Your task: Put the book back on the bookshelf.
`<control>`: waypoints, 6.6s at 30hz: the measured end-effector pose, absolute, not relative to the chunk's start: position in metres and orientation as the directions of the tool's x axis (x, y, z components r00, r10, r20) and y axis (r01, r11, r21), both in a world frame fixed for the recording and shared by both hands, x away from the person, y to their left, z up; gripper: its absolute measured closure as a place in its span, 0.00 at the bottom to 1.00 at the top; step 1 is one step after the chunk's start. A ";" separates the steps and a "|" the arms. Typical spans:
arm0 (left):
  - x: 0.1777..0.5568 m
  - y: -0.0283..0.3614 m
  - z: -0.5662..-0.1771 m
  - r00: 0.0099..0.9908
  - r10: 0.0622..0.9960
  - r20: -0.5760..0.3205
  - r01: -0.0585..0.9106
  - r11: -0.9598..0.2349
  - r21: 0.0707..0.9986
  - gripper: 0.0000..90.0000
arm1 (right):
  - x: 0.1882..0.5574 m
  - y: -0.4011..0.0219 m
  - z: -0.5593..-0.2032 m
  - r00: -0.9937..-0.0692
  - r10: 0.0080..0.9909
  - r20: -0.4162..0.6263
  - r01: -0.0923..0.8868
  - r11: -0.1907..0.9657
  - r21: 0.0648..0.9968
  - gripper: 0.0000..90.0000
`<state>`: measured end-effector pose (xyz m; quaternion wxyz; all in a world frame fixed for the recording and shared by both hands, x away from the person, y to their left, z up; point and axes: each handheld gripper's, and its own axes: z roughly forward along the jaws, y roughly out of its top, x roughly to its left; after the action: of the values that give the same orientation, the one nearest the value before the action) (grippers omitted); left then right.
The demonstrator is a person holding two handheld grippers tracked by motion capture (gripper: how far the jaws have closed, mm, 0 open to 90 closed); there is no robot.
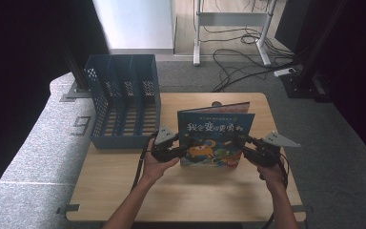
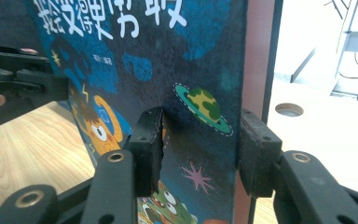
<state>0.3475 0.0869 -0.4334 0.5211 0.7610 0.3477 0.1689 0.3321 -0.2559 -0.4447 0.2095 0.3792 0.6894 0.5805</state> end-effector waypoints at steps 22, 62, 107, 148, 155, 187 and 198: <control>0.340 0.084 -0.437 0.718 0.692 -0.075 0.317 -0.230 0.920 0.66 | 0.350 -0.258 -0.434 -0.606 0.786 0.126 0.287 0.069 0.955 0.44; 0.339 0.088 -0.432 0.789 0.607 -0.096 0.290 -0.229 0.929 0.62 | 0.359 -0.230 -0.427 -0.629 0.773 0.083 0.250 0.099 0.963 0.42; 0.329 0.100 -0.432 0.847 0.528 -0.065 0.204 -0.209 0.956 0.92 | 0.368 -0.204 -0.427 -0.663 0.745 0.073 0.237 0.117 0.964 0.40; 0.328 0.150 -0.394 0.792 0.569 -0.221 0.268 0.003 0.964 0.92 | 0.327 -0.244 -0.491 -0.579 0.801 0.152 0.362 0.085 0.928 0.40; 0.322 0.174 -0.380 0.772 0.592 -0.232 0.249 0.054 0.967 0.92 | 0.328 -0.246 -0.496 -0.568 0.809 0.153 0.377 0.091 0.922 0.40; 0.312 0.227 -0.359 0.713 0.658 -0.245 0.196 0.149 0.969 0.92 | 0.331 -0.252 -0.506 -0.544 0.824 0.161 0.398 0.085 0.914 0.40; 0.305 0.252 -0.340 0.661 0.718 -0.218 0.122 0.183 0.975 0.92 | 0.331 -0.253 -0.506 -0.541 0.825 0.161 0.401 0.086 0.912 0.40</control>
<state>0.3052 0.2521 -0.3402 0.6852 0.6008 0.3496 0.2177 0.3309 -0.2528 -0.5059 0.2042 0.4332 0.7080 0.5191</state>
